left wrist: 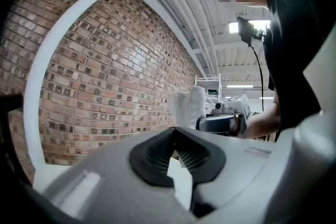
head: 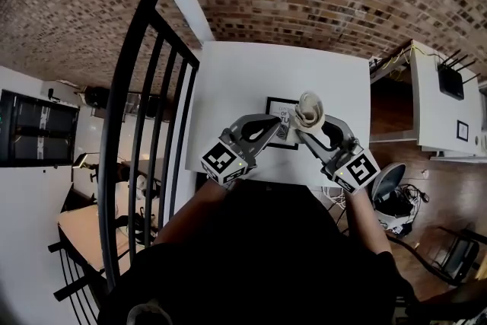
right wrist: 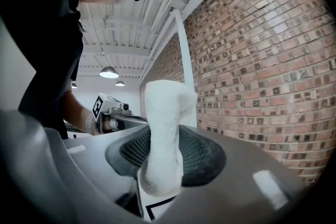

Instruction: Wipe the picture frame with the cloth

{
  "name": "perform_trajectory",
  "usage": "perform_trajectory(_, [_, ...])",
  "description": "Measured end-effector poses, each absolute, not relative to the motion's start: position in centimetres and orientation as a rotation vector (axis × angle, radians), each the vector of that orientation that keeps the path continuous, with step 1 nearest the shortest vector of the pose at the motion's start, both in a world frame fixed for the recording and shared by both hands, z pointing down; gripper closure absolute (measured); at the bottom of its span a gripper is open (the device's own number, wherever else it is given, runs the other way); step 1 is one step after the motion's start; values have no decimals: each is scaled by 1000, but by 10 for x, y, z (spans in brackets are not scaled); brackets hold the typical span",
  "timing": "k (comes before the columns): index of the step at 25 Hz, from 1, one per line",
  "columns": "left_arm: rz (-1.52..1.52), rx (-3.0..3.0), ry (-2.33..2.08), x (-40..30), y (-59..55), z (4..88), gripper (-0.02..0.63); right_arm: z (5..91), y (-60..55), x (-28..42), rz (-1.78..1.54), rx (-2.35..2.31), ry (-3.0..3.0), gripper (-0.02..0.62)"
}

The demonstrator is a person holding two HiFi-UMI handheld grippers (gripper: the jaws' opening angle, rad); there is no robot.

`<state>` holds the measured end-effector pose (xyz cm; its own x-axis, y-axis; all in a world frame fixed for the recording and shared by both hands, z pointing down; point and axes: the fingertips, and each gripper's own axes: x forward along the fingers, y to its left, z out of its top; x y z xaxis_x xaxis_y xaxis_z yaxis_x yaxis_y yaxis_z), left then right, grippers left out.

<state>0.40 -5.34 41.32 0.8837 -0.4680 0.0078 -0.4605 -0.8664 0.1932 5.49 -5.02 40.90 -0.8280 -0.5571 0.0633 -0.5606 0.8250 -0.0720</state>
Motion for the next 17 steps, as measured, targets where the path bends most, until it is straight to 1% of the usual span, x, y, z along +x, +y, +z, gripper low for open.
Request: perform_trajectory(17, [-23,2841,-709,4,-54,422,604,420,-46,50,198,873,-2965,436])
